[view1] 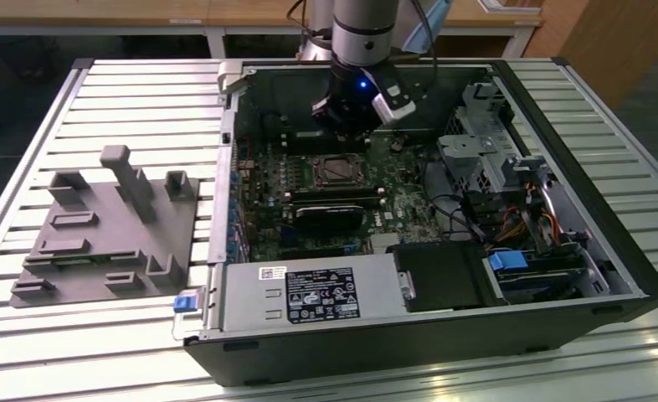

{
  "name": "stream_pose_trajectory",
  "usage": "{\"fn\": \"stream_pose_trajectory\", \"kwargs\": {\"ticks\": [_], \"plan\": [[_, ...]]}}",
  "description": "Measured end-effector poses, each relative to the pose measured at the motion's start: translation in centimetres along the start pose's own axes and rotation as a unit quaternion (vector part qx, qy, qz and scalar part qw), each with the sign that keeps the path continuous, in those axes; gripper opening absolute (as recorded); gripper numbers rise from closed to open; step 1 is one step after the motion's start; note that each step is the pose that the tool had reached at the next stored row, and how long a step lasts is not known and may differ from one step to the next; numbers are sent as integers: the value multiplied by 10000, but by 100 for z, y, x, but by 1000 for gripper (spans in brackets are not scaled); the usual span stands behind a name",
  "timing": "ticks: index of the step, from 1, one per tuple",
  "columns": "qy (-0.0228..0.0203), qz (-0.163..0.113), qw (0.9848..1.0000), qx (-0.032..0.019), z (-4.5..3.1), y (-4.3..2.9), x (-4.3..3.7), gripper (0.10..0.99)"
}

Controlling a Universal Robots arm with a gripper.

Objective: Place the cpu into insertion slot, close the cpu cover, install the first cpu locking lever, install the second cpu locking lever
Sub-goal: 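Install the second cpu locking lever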

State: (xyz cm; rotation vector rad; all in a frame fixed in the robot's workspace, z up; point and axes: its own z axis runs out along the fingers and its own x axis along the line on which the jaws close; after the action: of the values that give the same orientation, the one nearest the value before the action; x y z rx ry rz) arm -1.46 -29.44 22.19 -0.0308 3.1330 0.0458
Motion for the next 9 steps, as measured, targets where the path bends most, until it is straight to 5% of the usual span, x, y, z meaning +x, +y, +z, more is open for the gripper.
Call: {"fn": "stream_pose_trajectory", "kwargs": {"ticks": [5,9], "plan": [[0,-1,10000,-1,-175,5,-1,106],[0,0,10000,0,-185,-31,3,106]]}}
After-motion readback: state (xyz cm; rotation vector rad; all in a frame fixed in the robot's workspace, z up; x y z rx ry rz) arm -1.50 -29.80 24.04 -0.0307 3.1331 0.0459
